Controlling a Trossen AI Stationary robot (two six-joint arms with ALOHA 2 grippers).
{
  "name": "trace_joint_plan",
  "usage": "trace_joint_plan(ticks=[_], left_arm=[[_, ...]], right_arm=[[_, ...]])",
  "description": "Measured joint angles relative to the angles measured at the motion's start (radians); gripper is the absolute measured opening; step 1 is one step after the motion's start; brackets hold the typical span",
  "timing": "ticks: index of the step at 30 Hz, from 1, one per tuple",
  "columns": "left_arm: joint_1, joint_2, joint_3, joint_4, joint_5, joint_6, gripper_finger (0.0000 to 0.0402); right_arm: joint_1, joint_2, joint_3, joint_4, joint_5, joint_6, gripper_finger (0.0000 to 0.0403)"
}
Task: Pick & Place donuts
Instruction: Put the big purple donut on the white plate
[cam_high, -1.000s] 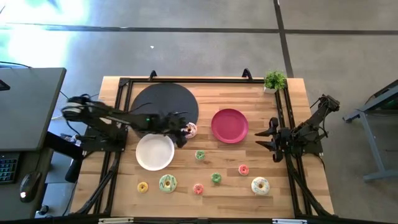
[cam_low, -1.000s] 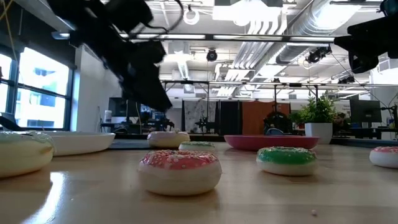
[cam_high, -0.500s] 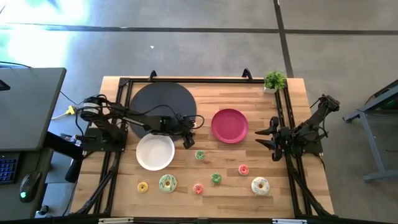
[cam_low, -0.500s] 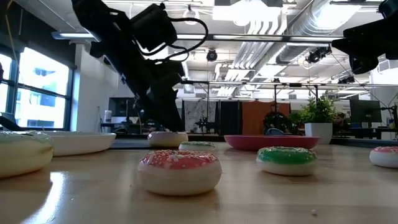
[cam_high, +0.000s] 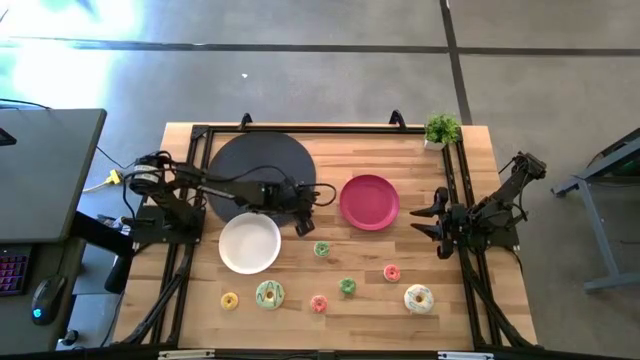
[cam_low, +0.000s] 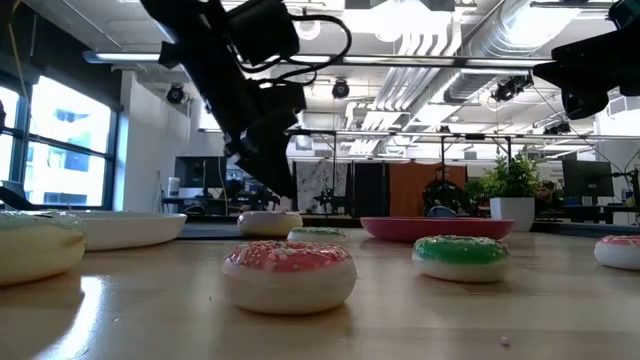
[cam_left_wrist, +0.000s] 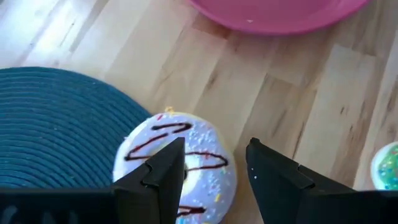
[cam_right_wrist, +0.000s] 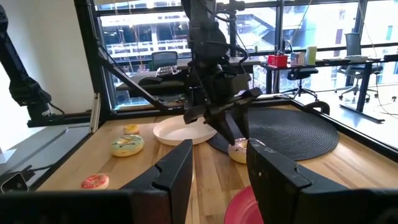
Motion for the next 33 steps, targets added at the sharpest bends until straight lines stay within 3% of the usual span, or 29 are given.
trace_joint_plan(ticks=[4, 16, 23, 27, 33], left_arm=[[0.022, 0.0, -0.017, 0.001, 0.07, -0.05, 0.0163], [0.02, 0.002, -0.075, 0.064, 0.078, -0.051, 0.0163], [0.019, 0.076, -0.074, 0.091, 0.081, -0.05, 0.016], [0.018, 0.088, -0.074, 0.106, 0.059, -0.065, 0.0121], [0.02, 0.027, -0.077, 0.069, 0.084, -0.049, 0.0018]], right_arm=[[0.0, 0.0, 0.0, 0.0, 0.0, 0.0, 0.014], [0.0, 0.0, 0.0, 0.0, 0.0, 0.0, 0.014], [0.0, 0.0, 0.0, 0.0, 0.0, 0.0, 0.014], [0.0, 0.0, 0.0, 0.0, 0.001, 0.0, 0.014], [0.0, 0.0, 0.0, 0.0, 0.001, 0.0, 0.014]])
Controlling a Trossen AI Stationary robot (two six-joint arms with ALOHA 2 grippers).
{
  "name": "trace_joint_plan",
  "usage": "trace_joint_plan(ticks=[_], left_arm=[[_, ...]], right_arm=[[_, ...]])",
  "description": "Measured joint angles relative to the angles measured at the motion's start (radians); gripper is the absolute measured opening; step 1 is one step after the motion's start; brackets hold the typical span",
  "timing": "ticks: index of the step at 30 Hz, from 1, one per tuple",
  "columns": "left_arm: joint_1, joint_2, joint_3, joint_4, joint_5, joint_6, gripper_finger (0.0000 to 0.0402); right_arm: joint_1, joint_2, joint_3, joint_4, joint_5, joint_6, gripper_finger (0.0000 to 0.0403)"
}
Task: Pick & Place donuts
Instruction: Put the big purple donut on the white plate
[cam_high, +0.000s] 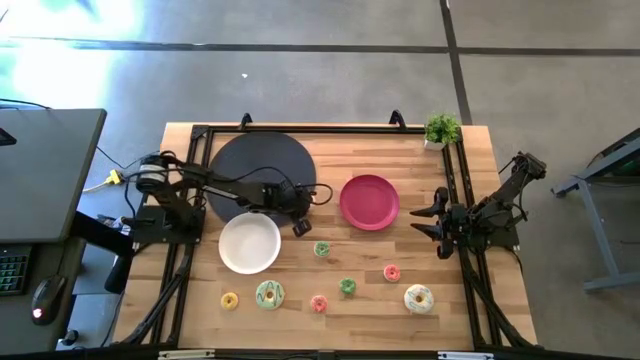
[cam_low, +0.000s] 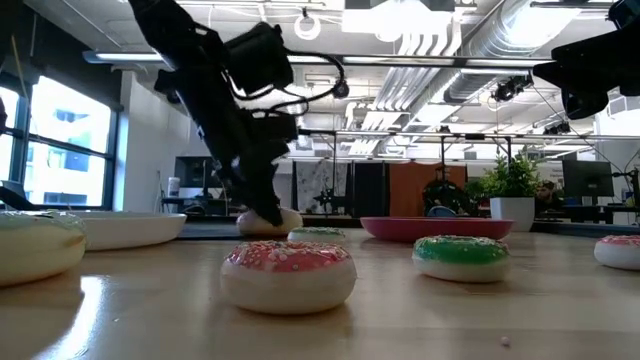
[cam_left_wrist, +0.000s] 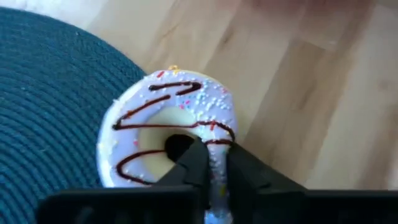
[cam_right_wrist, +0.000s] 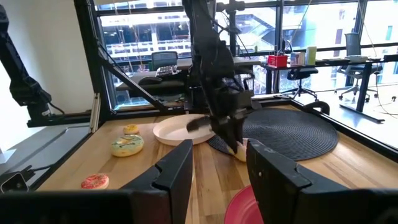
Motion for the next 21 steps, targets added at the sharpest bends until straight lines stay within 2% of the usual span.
trace_joint_plan(ticks=[4, 8, 12, 17, 21], left_arm=[[-0.002, -0.128, 0.0, -0.084, 0.049, 0.004, 0.0016], [-0.019, -0.315, 0.0, -0.275, 0.034, -0.002, 0.0008], [-0.104, -0.464, 0.0, -0.478, 0.026, -0.056, 0.0007], [-0.303, -0.497, -0.027, -0.602, -0.045, -0.195, 0.0006], [-0.429, -0.47, -0.12, -0.56, -0.157, -0.372, 0.0006]], right_arm=[[0.0, 0.0, 0.0, 0.0, 0.0, 0.0, 0.014], [0.0, 0.0, 0.0, 0.0, 0.004, 0.0, 0.014], [0.0, 0.0, 0.0, 0.0, 0.002, 0.001, 0.014], [0.0, 0.0, 0.0, -0.003, -0.008, 0.038, 0.014], [0.0, 0.0, 0.0, -0.005, -0.008, 0.052, 0.014]])
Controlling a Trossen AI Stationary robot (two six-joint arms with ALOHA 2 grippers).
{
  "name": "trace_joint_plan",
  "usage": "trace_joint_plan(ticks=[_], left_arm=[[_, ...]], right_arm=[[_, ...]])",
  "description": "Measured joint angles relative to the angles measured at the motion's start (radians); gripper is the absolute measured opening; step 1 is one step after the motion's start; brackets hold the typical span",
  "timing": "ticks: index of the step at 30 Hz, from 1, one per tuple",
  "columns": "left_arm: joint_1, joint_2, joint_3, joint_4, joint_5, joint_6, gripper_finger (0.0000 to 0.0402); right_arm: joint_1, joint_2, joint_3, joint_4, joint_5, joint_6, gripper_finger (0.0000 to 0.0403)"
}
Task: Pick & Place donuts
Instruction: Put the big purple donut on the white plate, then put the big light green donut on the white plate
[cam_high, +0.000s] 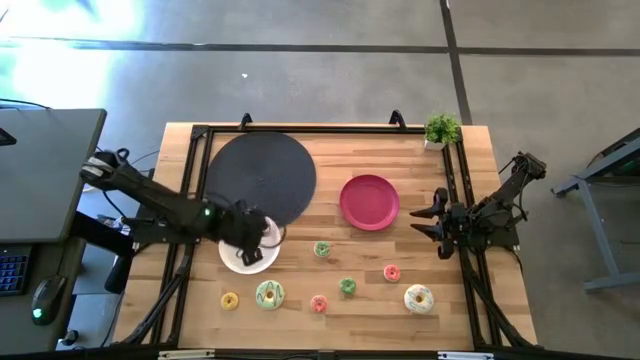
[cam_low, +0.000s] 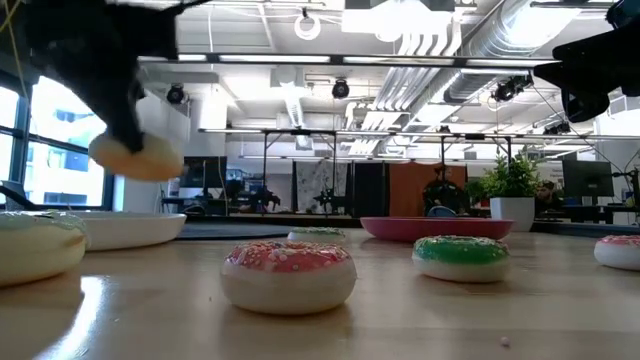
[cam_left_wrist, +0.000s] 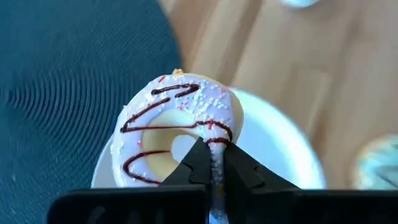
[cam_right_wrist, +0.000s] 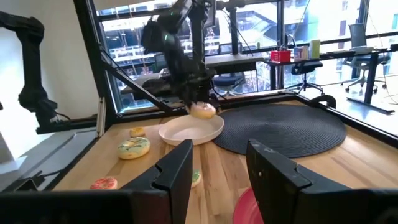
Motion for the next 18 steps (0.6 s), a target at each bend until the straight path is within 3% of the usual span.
trace_joint_plan(ticks=[3, 7, 18], left_arm=[[-0.039, 0.015, -0.069, 0.025, -0.082, -0.138, 0.002], [-0.037, 0.016, -0.125, 0.034, -0.052, -0.221, 0.0059], [-0.037, 0.016, -0.159, 0.172, -0.039, -0.179, 0.0188]], right_arm=[[0.0, 0.0, 0.0, 0.0, 0.017, -0.022, 0.014], [0.0, 0.002, 0.0, 0.003, 0.029, -0.049, 0.014], [0.0, 0.002, 0.0, 0.014, 0.004, -0.026, 0.0144]])
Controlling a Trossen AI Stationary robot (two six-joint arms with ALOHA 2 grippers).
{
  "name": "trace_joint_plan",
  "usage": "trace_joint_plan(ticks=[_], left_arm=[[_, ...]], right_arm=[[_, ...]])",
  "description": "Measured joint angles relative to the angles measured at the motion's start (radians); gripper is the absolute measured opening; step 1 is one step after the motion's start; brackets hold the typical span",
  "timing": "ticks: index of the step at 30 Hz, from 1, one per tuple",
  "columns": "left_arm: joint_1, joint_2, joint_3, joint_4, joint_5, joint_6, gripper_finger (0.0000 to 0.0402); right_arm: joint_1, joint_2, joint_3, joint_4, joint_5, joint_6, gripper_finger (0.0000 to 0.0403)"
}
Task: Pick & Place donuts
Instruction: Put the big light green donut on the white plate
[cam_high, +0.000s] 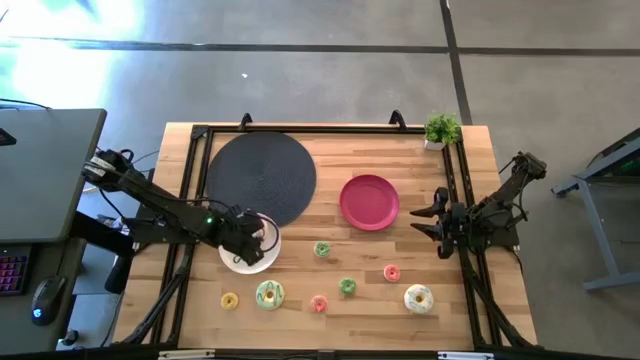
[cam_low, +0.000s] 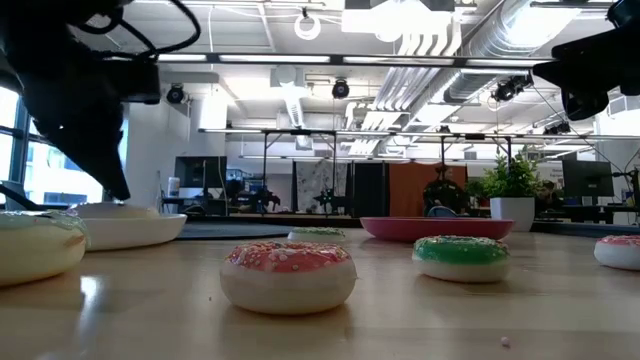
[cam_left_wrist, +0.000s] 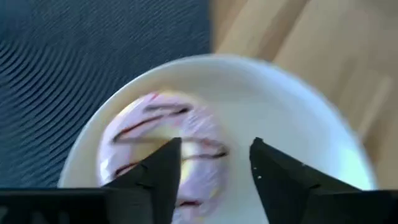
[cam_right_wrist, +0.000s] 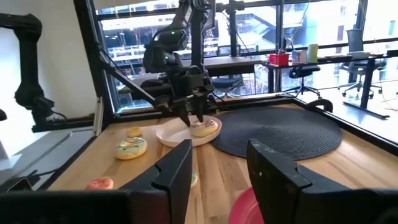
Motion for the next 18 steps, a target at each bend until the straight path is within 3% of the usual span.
trace_joint_plan(ticks=[8, 14, 18], left_arm=[[0.0, 0.0, 0.117, -0.017, 0.03, 0.132, 0.0215], [-0.012, 0.053, 0.148, 0.211, 0.217, 0.37, 0.0216], [-0.035, 0.139, 0.148, 0.313, 0.299, 0.41, 0.0216]], right_arm=[[0.0, 0.0, 0.0, 0.006, 0.012, 0.0, 0.0194], [0.0, 0.0, 0.0, 0.006, -0.004, 0.001, 0.0212], [0.0, 0.0, 0.0, 0.003, -0.004, 0.001, 0.0213]])
